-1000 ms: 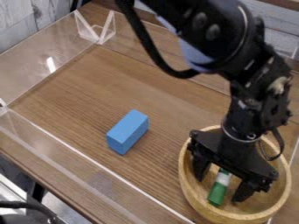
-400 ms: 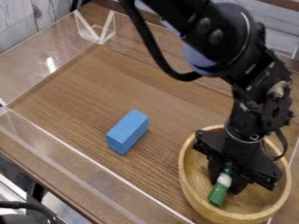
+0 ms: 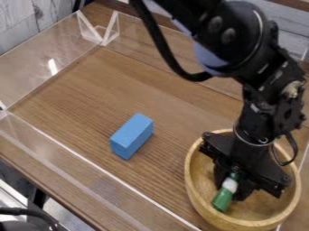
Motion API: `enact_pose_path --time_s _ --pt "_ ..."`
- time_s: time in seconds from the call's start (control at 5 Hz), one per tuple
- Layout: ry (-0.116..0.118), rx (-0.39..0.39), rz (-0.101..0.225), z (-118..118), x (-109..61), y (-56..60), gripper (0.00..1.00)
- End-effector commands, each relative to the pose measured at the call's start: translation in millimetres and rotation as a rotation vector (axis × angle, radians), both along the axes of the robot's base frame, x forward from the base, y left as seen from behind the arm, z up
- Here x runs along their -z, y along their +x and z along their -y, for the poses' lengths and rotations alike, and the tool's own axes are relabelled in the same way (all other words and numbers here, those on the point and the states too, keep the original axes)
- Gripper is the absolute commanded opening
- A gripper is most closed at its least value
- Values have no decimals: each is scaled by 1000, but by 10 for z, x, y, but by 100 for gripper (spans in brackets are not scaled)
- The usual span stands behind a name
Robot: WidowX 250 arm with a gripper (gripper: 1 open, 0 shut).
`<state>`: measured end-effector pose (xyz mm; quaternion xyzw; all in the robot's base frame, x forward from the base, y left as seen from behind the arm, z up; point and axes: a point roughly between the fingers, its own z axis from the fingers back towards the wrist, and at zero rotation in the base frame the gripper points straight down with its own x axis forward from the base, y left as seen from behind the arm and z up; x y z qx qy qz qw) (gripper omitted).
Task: Remove the green marker from inside the brown bowl and put it on the table
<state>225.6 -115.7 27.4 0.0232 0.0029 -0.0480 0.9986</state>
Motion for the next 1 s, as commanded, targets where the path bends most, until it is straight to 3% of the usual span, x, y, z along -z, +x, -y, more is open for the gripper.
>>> enact_pose_path --time_s 0.0,0.4,0.6,0.8 --pt "-14 9 45 17 -233 129 0" --pt "10 20 57 -51 -515 187 0" --pt "13 24 89 -88 -627 232 0" --pt "-7 25 120 -100 -566 260 0"
